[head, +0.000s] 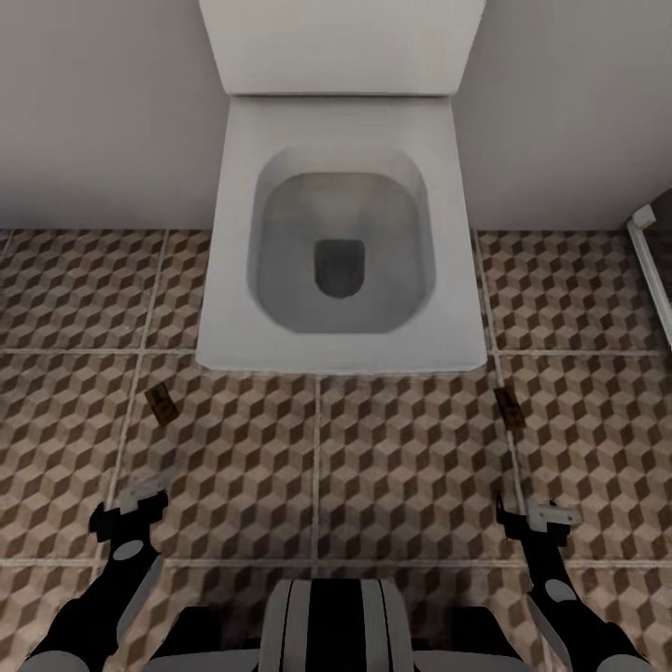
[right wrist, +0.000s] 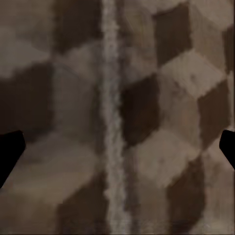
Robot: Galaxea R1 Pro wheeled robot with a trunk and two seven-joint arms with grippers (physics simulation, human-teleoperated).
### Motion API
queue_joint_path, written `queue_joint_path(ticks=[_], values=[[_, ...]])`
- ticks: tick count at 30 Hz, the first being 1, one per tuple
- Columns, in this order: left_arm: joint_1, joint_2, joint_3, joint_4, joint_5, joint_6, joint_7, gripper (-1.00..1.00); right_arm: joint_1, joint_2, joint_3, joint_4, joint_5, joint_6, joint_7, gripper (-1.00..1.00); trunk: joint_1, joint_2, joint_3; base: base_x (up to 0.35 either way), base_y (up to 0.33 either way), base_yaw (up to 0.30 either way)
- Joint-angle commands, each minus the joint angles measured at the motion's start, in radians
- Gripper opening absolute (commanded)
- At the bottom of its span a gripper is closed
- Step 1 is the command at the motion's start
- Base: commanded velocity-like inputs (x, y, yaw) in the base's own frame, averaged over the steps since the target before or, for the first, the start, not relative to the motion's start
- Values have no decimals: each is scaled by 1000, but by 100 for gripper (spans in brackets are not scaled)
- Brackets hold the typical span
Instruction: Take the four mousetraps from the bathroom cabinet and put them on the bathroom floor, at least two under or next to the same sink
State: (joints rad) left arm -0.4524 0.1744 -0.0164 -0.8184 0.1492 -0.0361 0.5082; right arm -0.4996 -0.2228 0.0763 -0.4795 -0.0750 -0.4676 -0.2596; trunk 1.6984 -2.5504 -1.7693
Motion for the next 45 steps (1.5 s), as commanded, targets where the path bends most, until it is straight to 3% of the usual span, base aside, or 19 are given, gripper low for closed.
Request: queue_joint_path(ticks=[1, 17, 45], values=[[0, 0, -2, 0, 10, -4, 3, 100, 0, -1, 8, 1, -8, -3, -6, 100, -1, 0, 0, -339, 0, 0], [0, 0, -2, -1, 10, -4, 3, 100, 0, -1, 9, 1, -7, -3, -6, 100, -1, 0, 0, -321, 0, 0], [0, -1, -1, -1, 18, -3, -3, 100, 0, -1, 10, 1, -6, -3, -6, 100, -1, 0, 0, -21, 0, 0]])
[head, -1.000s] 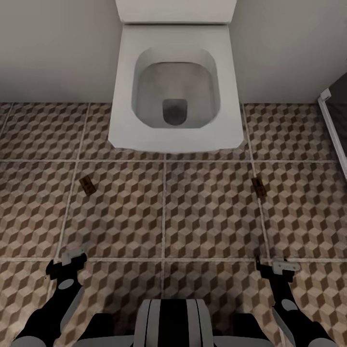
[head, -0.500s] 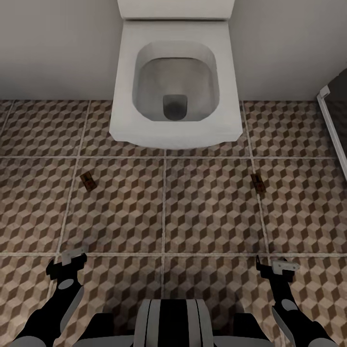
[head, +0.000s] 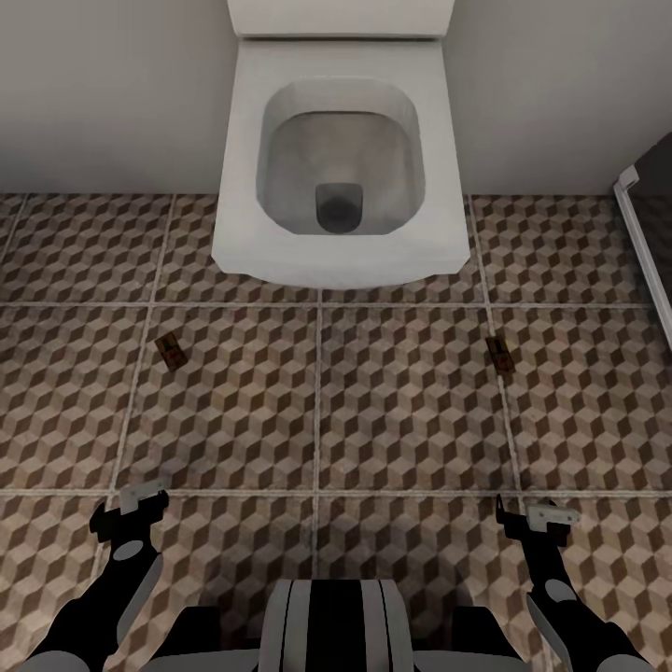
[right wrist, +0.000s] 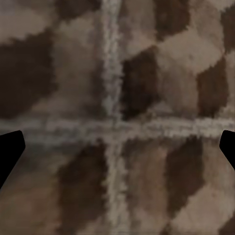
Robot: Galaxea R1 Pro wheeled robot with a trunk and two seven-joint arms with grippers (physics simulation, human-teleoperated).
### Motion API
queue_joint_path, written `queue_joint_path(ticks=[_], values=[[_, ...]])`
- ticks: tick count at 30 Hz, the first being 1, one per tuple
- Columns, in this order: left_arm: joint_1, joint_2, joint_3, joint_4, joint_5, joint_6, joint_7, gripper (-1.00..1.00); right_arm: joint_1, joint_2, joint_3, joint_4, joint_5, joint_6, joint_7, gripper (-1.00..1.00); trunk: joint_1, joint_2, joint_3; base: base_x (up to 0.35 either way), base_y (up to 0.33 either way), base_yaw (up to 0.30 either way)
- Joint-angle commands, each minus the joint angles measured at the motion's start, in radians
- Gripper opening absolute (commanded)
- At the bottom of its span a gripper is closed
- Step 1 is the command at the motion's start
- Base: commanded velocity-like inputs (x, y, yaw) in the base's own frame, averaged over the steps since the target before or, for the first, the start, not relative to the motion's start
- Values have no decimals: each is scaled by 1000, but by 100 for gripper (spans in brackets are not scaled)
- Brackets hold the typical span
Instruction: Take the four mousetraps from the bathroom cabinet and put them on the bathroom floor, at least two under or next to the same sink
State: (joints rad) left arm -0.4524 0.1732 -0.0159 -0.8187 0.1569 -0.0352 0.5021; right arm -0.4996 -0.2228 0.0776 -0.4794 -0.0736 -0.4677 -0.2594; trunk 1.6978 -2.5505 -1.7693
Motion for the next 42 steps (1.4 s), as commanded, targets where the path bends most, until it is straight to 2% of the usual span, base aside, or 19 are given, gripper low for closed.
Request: queue_joint_path(ticks=[1, 15, 42], values=[[0, 0, -2, 0, 9, -4, 3, 100, 0, -1, 8, 1, -8, -3, -6, 100, 0, 0, 0, 0, 0, 0], [0, 0, -2, 0, 5, -2, 3, 100, 0, -1, 8, 1, -8, -3, -6, 100, 0, 0, 0, 0, 0, 0], [0, 2, -1, 0, 3, 0, 3, 100, 0, -1, 9, 1, -8, -3, -6, 100, -12, 6, 104, 0, 0, 0]])
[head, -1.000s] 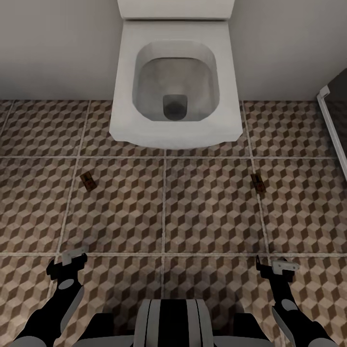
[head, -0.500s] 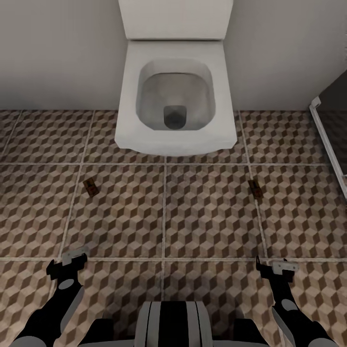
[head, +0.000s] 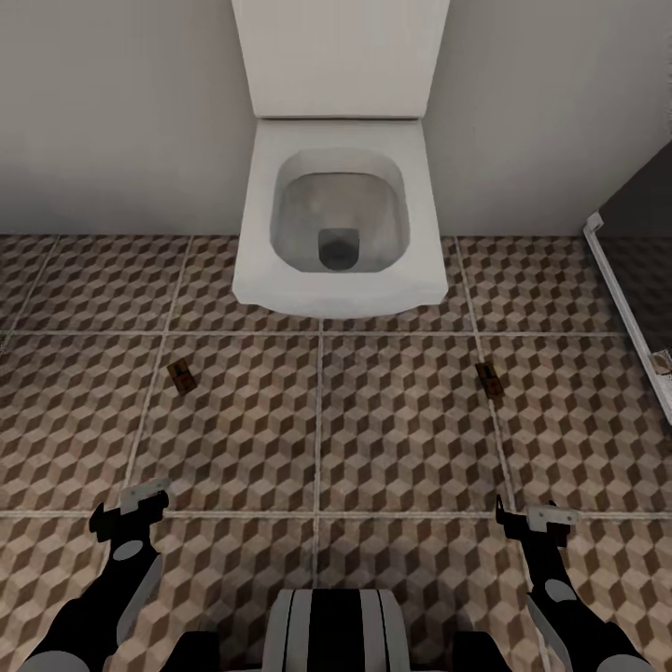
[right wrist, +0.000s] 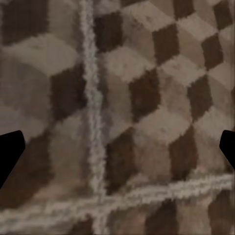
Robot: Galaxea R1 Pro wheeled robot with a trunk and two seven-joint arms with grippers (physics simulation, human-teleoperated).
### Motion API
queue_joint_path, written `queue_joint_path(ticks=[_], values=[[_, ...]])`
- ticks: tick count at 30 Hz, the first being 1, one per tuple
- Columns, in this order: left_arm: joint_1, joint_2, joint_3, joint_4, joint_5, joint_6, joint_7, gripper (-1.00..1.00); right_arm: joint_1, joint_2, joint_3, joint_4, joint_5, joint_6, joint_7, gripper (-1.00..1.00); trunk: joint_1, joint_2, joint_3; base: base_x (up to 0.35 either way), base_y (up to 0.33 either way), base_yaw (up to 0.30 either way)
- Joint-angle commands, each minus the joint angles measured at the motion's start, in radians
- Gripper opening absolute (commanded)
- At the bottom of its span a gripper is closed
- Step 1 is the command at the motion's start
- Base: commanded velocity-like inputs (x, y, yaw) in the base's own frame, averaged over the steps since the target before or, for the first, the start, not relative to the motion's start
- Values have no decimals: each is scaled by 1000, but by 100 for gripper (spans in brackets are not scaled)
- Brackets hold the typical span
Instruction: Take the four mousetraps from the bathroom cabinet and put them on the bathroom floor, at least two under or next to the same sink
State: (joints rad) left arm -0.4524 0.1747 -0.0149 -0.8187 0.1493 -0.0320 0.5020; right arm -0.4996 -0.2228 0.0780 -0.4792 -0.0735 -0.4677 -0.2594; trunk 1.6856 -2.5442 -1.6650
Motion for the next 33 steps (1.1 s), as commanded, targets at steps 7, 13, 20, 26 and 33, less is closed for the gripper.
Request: queue_joint_path(ticks=[7, 13, 20, 26, 33], values=[[0, 1, -2, 0, 10, -3, 3, 100, 0, -1, 8, 1, -8, -3, -6, 100, -3, 1, 27, 0, 0, 0], [0, 2, -2, 0, 10, -3, 3, 100, 0, -1, 8, 1, -8, -3, -6, 100, -6, 3, 50, 0, 0, 0], [0, 3, -2, 0, 10, -3, 3, 100, 0, -1, 8, 1, -8, -3, -6, 100, -9, 5, 77, 0, 0, 0], [0, 2, -2, 0, 10, -3, 3, 100, 0, -1, 8, 1, -8, -3, -6, 100, -12, 6, 100, 0, 0, 0], [0, 2, -2, 0, 10, -3, 3, 100, 0, -1, 9, 1, -8, -3, -6, 100, -15, 8, 127, 0, 0, 0]])
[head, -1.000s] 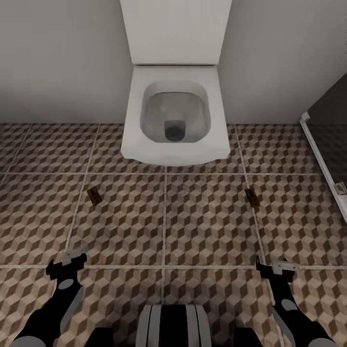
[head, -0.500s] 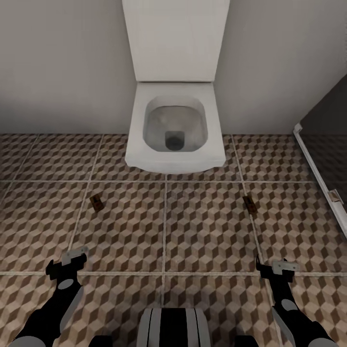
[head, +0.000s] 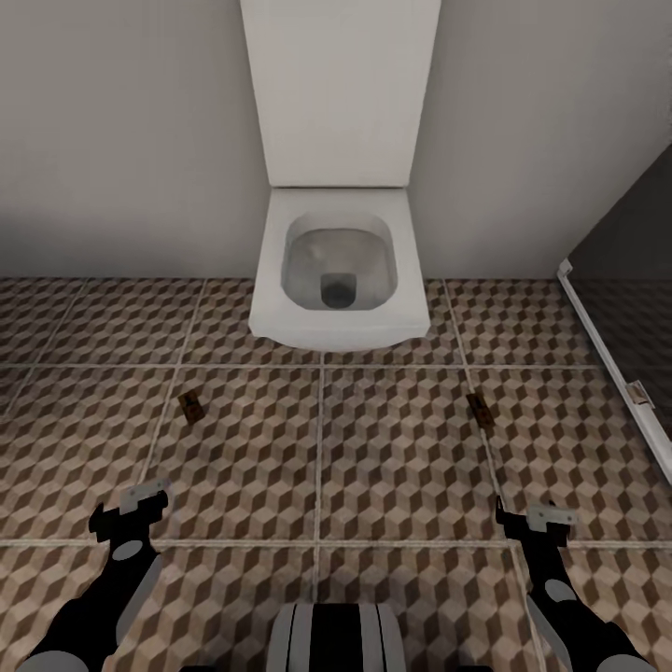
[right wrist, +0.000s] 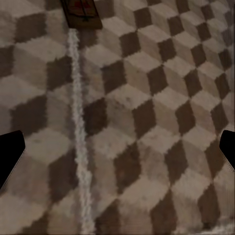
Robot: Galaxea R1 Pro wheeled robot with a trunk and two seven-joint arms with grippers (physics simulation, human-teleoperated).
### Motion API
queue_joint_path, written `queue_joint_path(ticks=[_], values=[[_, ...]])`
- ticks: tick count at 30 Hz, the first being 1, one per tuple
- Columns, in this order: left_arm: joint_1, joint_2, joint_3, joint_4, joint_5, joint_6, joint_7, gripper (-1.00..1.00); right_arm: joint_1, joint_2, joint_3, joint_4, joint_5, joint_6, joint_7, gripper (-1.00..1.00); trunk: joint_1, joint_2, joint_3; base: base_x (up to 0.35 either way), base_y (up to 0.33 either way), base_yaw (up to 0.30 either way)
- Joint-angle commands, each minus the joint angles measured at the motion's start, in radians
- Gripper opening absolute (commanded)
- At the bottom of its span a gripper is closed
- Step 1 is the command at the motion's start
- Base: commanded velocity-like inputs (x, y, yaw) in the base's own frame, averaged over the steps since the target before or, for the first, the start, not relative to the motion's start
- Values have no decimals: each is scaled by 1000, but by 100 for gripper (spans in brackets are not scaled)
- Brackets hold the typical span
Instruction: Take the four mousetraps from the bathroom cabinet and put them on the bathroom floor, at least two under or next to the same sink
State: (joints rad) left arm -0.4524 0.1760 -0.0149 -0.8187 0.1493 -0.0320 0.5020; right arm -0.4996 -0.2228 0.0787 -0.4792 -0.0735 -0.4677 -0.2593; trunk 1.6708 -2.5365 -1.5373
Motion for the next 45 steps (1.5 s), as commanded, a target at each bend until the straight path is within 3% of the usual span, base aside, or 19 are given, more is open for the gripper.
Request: queue_joint_path(ticks=[1, 45], values=[[0, 0, -2, 0, 10, -3, 3, 100, 0, -1, 8, 1, -8, -3, -6, 100, -1, 0, 3, 0, 0, 0], [0, 1, -2, 0, 12, -2, 3, 100, 0, -1, 10, 1, -8, -3, -6, 100, -20, 10, 174, 0, 0, 0]])
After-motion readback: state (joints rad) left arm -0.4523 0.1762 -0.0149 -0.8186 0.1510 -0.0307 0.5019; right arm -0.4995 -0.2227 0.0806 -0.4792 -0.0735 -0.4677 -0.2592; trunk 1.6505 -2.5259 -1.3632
